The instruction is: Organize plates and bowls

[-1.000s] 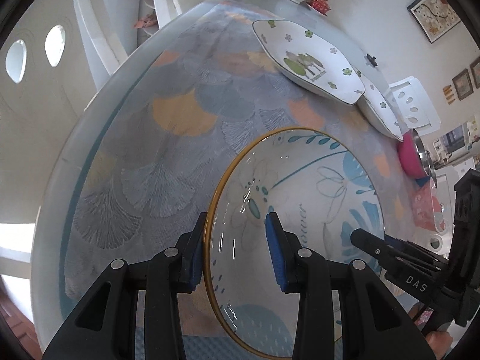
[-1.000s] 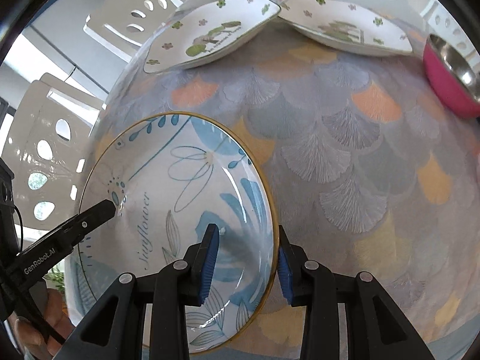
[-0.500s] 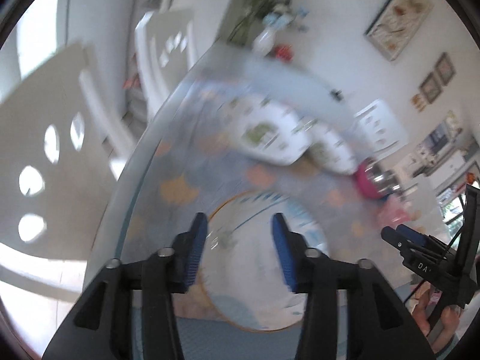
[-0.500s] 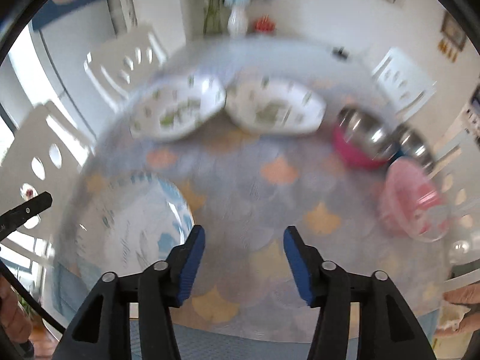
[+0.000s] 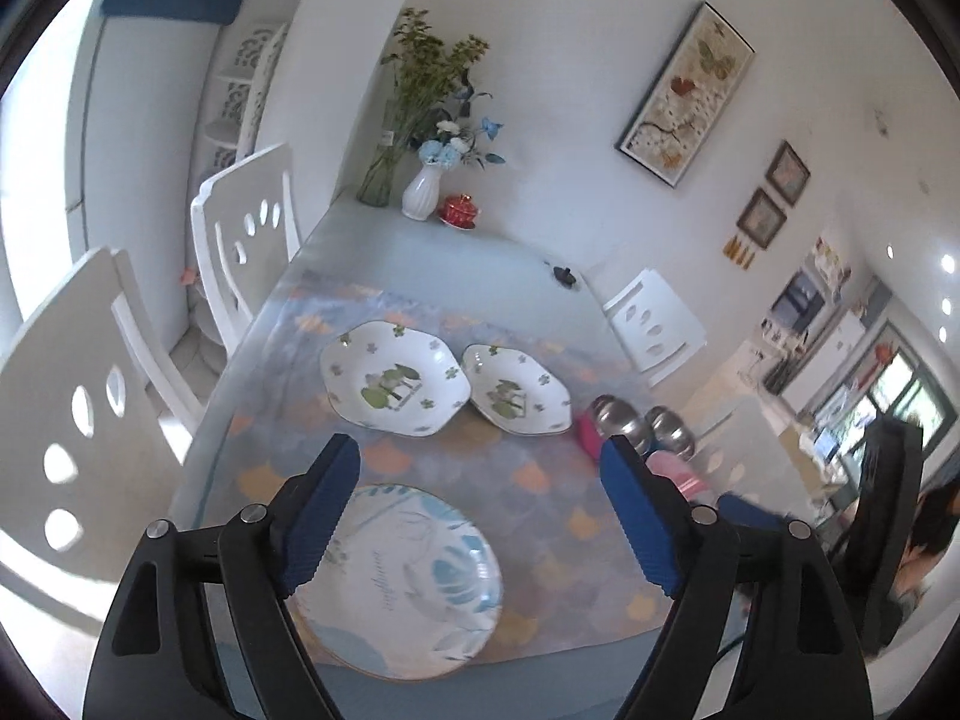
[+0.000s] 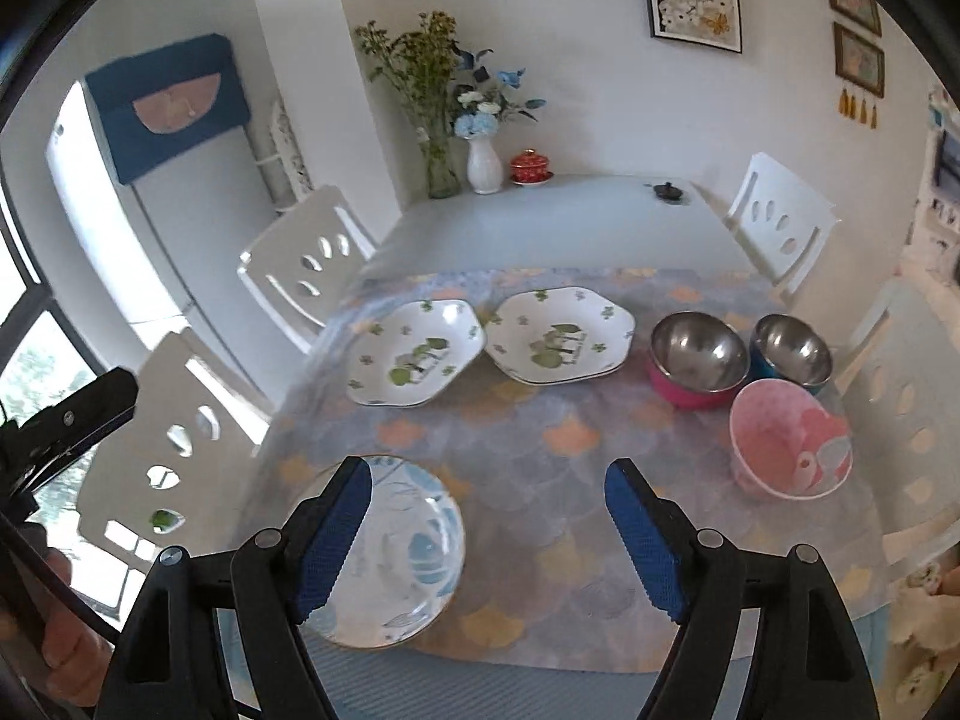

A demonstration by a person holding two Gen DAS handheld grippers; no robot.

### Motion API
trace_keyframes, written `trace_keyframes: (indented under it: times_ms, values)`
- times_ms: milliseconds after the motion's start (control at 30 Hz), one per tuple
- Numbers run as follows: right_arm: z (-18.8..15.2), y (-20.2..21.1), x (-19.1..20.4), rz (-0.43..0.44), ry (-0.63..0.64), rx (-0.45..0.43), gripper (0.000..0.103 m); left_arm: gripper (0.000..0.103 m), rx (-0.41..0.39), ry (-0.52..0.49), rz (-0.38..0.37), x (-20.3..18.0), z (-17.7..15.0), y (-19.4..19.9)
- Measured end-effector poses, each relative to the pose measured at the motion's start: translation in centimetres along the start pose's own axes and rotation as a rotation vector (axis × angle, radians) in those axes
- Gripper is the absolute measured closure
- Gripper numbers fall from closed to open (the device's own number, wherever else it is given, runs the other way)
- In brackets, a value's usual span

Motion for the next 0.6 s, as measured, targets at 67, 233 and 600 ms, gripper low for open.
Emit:
trace_keyframes:
  times_ms: [67, 233, 600]
  values:
    - [-0.4, 1.0, -0.2, 0.025, -0.002, -0.009, 0.025, 0.022, 0.014, 0.031, -0.016, -0.1, -0.4, 0.1]
    - [-1.2, 1.8, -1.0, 0.08, -0.039, -0.033, 0.025, 0.022, 0.031, 0.028, 0.024, -0.4, -0.8, 0.3]
    - [5.1, -4.7, 1.6, 0.155, -0.147, 0.004, 0.025, 0.019, 0.093, 0.05, -0.028, 5.7, 5.4, -3.6]
Point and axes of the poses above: each gripper's, at about its wrist camera, not at the fingertips, and y roughly against the way its jaws point, x to its left, z to its top, the point moved 2 cm from there along -y, roughly the way its jaws point, and after that the axes turned 3 degrees about x, right-handed, at the moved point
